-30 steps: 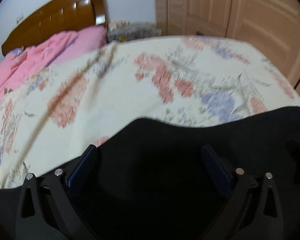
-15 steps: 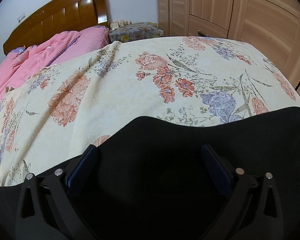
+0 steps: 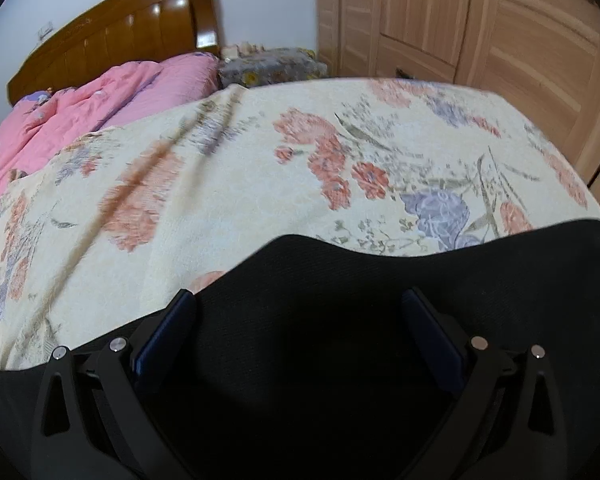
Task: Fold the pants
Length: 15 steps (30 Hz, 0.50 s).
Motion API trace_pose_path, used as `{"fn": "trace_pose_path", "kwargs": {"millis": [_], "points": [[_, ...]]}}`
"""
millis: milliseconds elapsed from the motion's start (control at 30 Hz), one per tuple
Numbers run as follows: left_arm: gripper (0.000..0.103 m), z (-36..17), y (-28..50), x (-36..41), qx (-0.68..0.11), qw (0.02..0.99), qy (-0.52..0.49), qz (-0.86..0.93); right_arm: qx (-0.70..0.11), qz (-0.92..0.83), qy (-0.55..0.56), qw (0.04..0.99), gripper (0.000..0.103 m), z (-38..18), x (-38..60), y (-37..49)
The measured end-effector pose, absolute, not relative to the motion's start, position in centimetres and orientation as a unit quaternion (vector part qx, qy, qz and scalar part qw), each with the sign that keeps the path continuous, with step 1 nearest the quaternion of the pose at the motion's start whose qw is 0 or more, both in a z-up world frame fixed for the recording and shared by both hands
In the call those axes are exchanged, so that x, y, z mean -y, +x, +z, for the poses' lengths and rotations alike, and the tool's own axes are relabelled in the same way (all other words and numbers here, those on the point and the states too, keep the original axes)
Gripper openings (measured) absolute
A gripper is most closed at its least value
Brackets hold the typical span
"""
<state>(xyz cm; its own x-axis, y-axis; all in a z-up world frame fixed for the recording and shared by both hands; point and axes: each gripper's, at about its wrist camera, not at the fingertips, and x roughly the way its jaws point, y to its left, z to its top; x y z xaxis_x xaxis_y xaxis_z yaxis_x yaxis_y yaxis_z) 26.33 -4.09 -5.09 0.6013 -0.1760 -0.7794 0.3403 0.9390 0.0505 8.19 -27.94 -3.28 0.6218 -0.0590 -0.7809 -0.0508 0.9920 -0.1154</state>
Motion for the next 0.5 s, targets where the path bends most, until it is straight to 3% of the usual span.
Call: {"fn": "trace_pose_path", "kwargs": {"millis": [167,500], "points": [[0.101,-0.2,20.7,0.6,-0.365,0.914,0.039,-0.175,-0.413,0.061,-0.058,0.907,0.098,-2.3,24.3,7.6],[0.102,-6.1,14.8,-6.4,-0.446,0.887,0.046,-0.108,-0.465,0.13,-0.074,0.873,0.098,-7.1,18.8,9.2]]}}
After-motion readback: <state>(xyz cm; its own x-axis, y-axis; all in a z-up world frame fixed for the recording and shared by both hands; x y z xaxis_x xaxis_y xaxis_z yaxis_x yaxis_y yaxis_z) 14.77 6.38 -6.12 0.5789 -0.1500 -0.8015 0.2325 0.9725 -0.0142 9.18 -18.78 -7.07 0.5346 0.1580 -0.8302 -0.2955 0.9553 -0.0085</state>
